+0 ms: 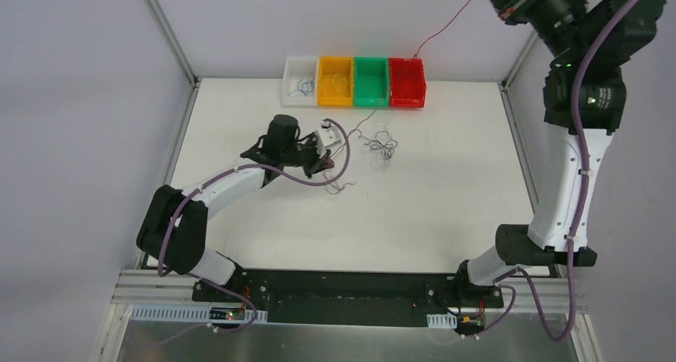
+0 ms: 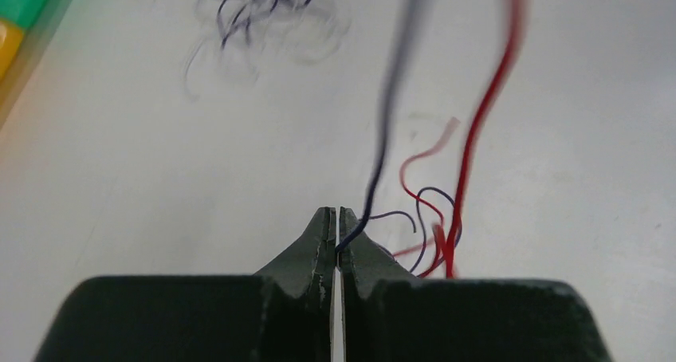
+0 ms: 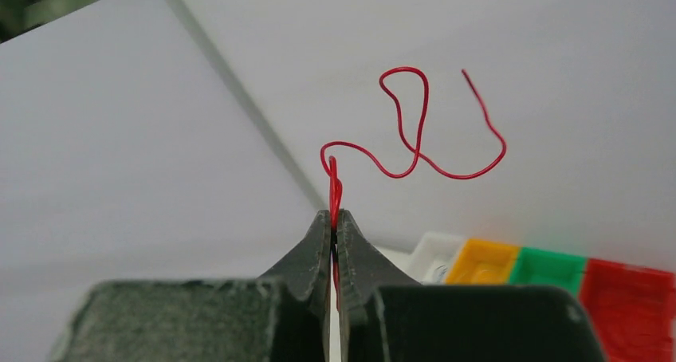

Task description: Untangle the cables

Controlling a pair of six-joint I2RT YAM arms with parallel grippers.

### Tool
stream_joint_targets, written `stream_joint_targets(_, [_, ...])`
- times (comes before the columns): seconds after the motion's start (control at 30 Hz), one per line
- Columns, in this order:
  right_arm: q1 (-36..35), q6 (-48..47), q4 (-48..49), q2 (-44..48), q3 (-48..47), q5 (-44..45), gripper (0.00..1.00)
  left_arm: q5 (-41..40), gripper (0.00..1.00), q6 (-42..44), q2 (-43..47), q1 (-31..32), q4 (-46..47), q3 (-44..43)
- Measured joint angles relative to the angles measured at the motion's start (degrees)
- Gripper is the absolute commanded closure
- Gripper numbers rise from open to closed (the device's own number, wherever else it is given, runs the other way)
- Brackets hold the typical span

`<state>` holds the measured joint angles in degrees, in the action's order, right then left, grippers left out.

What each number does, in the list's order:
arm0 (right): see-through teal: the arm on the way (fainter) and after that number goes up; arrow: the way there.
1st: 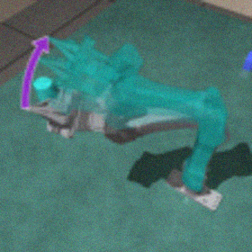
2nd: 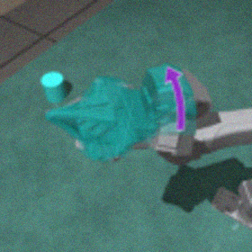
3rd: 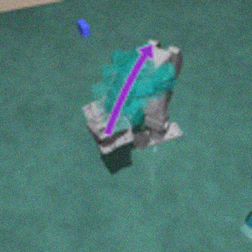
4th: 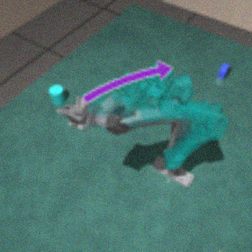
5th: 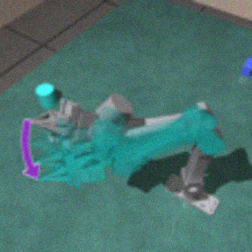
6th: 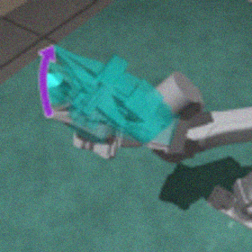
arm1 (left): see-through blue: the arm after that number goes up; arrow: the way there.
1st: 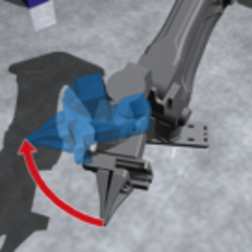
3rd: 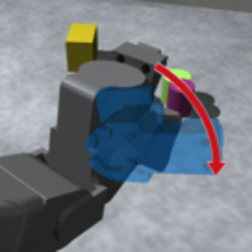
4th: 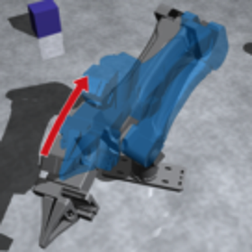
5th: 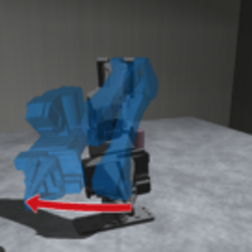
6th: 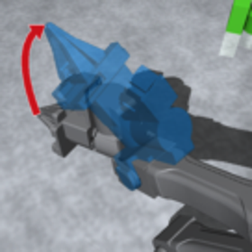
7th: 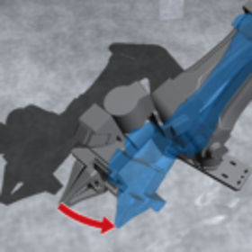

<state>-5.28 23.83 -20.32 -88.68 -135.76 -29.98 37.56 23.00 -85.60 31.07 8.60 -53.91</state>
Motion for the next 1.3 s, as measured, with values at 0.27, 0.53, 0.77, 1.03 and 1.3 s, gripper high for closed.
stream_joint_targets(0.27, [19.5, -5.8, 0.6, 0.7, 0.4, 4.5, 1.0, -4.9, 1.0, 17.3, 5.2, -17.0, -19.6, 8.3])
stream_joint_targets(0.53, [28.3, -11.0, 1.2, 0.2, -0.4, 7.9, 1.0, -6.6, 1.0, 27.9, 5.5, -26.8, -29.3, 8.7])
stream_joint_targets(0.77, [29.9, -15.1, 1.6, -0.4, -1.2, 8.8, 1.0, -6.7, 1.0, 33.2, 4.5, -33.0, -33.3, 8.0])
stream_joint_targets(1.03, [33.7, -22.9, 2.7, -1.9, -2.3, 15.3, 1.0, -8.4, 1.0, 39.9, -1.8, -42.9, -35.6, 4.1])
stream_joint_targets(1.3, [37.6, -29.9, 4.1, -4.9, -0.5, 19.8, 1.0, -10.4, 1.0, 44.4, -8.3, -50.4, -37.6, -1.1])
